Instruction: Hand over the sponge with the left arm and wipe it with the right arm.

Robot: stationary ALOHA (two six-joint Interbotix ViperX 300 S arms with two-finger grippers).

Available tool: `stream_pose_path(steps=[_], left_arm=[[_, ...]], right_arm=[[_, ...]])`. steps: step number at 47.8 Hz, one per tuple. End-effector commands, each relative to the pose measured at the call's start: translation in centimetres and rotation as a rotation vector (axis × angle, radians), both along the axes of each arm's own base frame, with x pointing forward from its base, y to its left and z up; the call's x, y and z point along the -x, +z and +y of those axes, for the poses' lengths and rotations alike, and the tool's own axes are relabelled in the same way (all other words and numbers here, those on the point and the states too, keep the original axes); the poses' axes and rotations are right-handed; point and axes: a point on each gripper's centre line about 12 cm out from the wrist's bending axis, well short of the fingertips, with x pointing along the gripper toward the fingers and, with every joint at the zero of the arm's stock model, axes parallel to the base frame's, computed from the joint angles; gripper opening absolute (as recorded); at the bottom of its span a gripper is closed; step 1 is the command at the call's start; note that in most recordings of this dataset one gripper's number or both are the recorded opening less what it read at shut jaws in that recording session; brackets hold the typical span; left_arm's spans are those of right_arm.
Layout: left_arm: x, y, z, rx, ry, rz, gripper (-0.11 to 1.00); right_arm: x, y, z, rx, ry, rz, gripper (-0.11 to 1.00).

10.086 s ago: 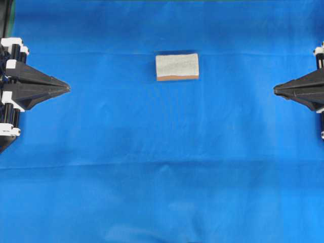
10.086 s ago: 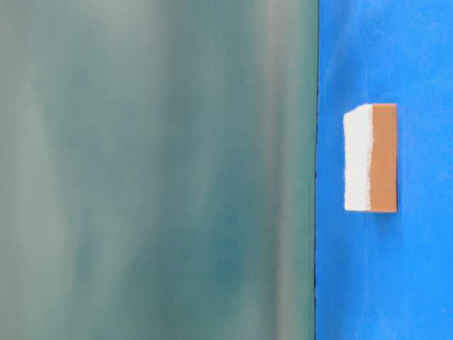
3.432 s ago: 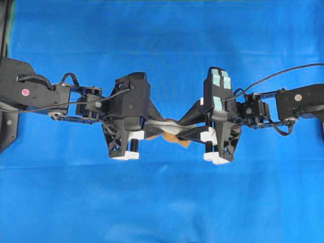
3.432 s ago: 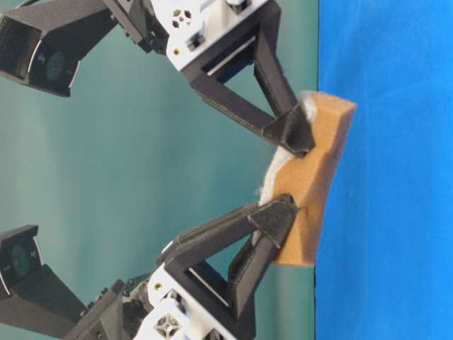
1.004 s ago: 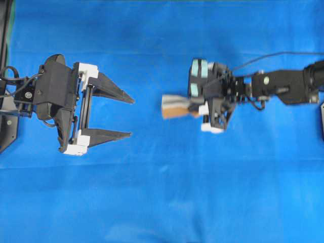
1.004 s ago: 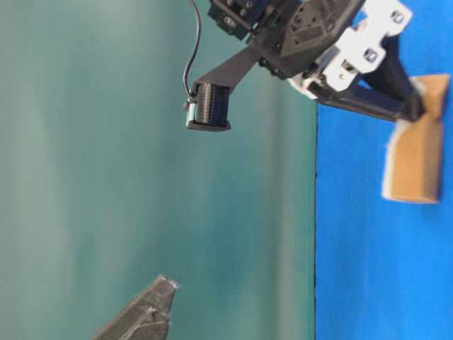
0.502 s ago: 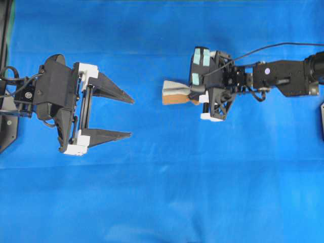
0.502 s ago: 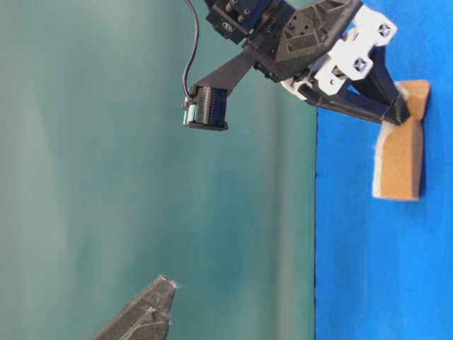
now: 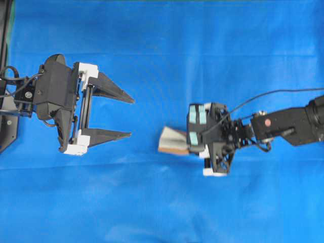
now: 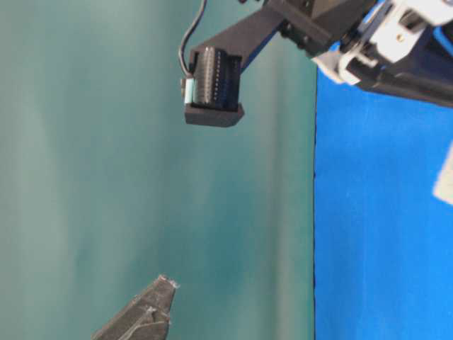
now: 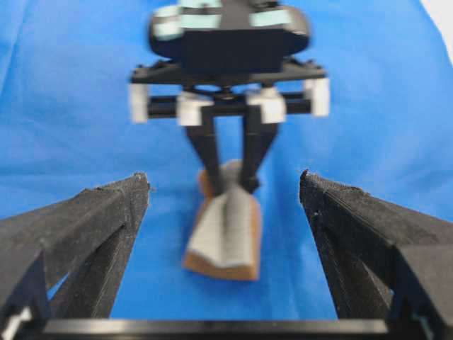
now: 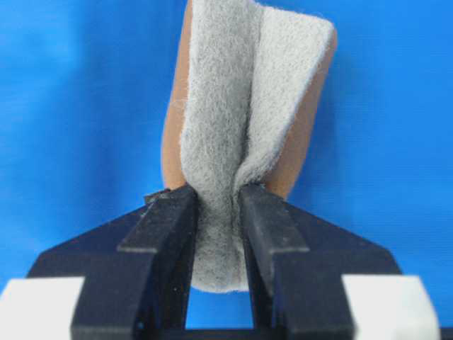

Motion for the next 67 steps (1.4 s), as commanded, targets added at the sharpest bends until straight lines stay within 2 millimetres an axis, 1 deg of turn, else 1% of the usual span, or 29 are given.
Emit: stream_pose_path(steps=[1, 4, 7, 12, 18, 24, 25, 28, 32, 37, 43, 47, 51, 53, 67], left_arm=[[0.1, 0.4, 0.1, 0.0, 0.001, -0.017, 0.85], [0.2, 0.4, 0.1, 0.0, 0.001, -0.018, 0.85], [0.2, 0.4, 0.1, 0.0, 0.001, -0.018, 0.85], [0.1, 0.4, 0.1, 0.0, 0.001, -0.018, 0.85], [0.1, 0.4, 0.1, 0.0, 0.001, -0.017, 0.85], [0.1, 0.4, 0.1, 0.001, 0.001, -0.017, 0.85], [0.1, 0.4, 0.1, 0.001, 0.001, -0.015, 0.85], [0.2, 0.3, 0.1, 0.001, 0.001, -0.015, 0.85], [0.2, 0.4, 0.1, 0.0, 0.001, -0.015, 0.85], [0.2, 0.3, 0.1, 0.0, 0.001, -0.014, 0.85], [0.2, 0.3, 0.1, 0.0, 0.001, -0.014, 0.85], [0.2, 0.4, 0.1, -0.002, 0.001, -0.016, 0.85], [0.2, 0.4, 0.1, -0.002, 0.002, -0.016, 0.85], [0.2, 0.4, 0.2, -0.002, 0.004, -0.016, 0.85], [0.1, 0.3, 0.1, -0.002, 0.004, -0.014, 0.85]], right_arm=[[-0.4, 1.4, 1.8, -0.013, 0.029, -0.023, 0.3], [-0.4, 1.4, 1.8, -0.009, 0.031, -0.016, 0.3], [-0.4, 1.3, 1.4, -0.002, 0.025, -0.011, 0.3], [-0.5, 1.1, -0.6, 0.026, 0.002, -0.006, 0.3], [-0.6, 0.9, -4.1, 0.084, -0.026, -0.007, 0.3], [-0.6, 0.9, -8.5, 0.152, -0.071, -0.006, 0.29], [-0.5, 0.9, -9.6, 0.165, -0.086, -0.004, 0.29], [-0.3, 1.0, -11.5, 0.189, -0.112, -0.002, 0.29], [0.0, 1.1, -13.5, 0.218, -0.133, -0.003, 0.29], [0.1, 1.2, -15.0, 0.24, -0.146, -0.014, 0.29], [0.0, 1.3, -15.0, 0.237, -0.144, -0.025, 0.29], [0.0, 1.1, -14.3, 0.224, -0.134, -0.034, 0.29], [-0.1, 1.0, -13.1, 0.212, -0.111, -0.04, 0.29], [-0.2, 0.9, -12.2, 0.201, -0.099, -0.042, 0.29], [-0.7, 0.5, -3.6, 0.091, 0.006, -0.042, 0.29]])
